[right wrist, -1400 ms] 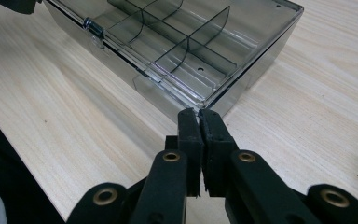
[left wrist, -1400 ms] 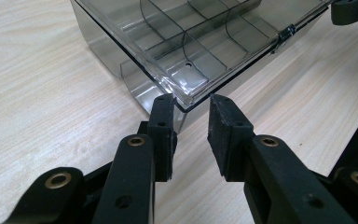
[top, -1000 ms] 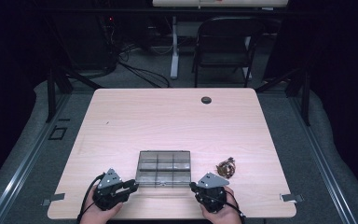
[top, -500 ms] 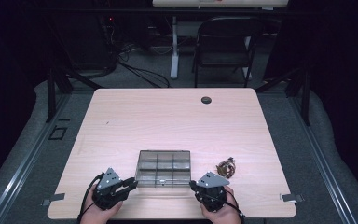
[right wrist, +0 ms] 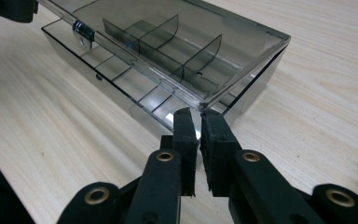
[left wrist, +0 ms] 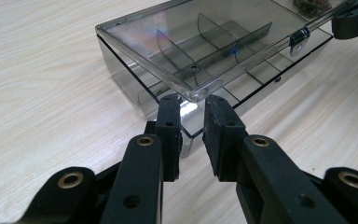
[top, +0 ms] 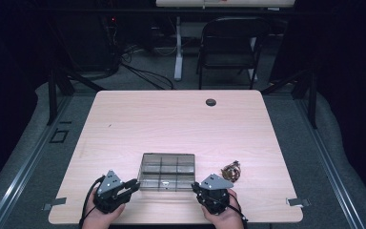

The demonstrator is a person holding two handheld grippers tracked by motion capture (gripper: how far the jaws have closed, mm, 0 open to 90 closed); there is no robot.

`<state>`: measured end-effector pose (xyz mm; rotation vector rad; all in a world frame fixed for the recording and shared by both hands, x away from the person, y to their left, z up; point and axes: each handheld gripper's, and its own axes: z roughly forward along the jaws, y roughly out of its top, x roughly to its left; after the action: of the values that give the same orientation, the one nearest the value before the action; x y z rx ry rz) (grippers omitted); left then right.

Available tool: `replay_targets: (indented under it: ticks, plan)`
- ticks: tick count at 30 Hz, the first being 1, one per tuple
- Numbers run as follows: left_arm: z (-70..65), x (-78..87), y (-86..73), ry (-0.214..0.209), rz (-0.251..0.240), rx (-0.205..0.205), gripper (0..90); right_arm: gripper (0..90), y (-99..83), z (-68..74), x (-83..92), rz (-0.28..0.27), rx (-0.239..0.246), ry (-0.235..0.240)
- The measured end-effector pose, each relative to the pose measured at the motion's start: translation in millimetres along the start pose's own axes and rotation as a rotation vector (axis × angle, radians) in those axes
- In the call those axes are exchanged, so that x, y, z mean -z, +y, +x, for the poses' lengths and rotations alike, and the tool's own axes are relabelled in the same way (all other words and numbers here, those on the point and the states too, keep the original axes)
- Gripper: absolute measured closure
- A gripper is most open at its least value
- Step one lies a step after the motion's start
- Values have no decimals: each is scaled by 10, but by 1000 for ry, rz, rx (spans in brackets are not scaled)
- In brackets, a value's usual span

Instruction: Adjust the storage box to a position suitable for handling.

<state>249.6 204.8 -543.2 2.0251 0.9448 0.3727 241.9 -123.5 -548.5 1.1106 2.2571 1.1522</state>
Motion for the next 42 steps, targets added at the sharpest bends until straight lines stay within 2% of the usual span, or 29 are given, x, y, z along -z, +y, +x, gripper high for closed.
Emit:
replay_targets:
  ticks: [5, 12, 20, 25, 31, 34, 36, 38, 42]
  plan:
    - [0, 2, 6, 1, -8, 4, 762, 810, 22, -42, -33, -7, -31, -17]
    - [1, -1, 12, 3, -13, 5, 762, 784, 21, -76, -95, -1, -58, -9]
    - [-8, -3, 12, 8, -15, 9, 760, 775, 12, -89, -117, -7, -60, -9]
    - [-7, 0, 16, 9, -22, 6, 759, 735, 10, -86, -117, -7, -62, -27]
    - [-15, -11, 15, 14, -26, 11, 753, 697, -9, -90, -131, -20, -85, -33]
    - [-5, -14, 16, 5, -30, 29, 747, 697, 0, -119, -155, -8, -123, -11]
    - [-4, -14, 18, 4, -30, 28, 743, 700, 11, -132, -161, 7, -130, -4]
    - [1, -9, 27, 8, -31, 31, 741, 701, 38, -144, -202, 35, -175, 11]
    - [18, 4, 33, 5, -33, 40, 738, 702, 53, -142, -233, 39, -171, 8]
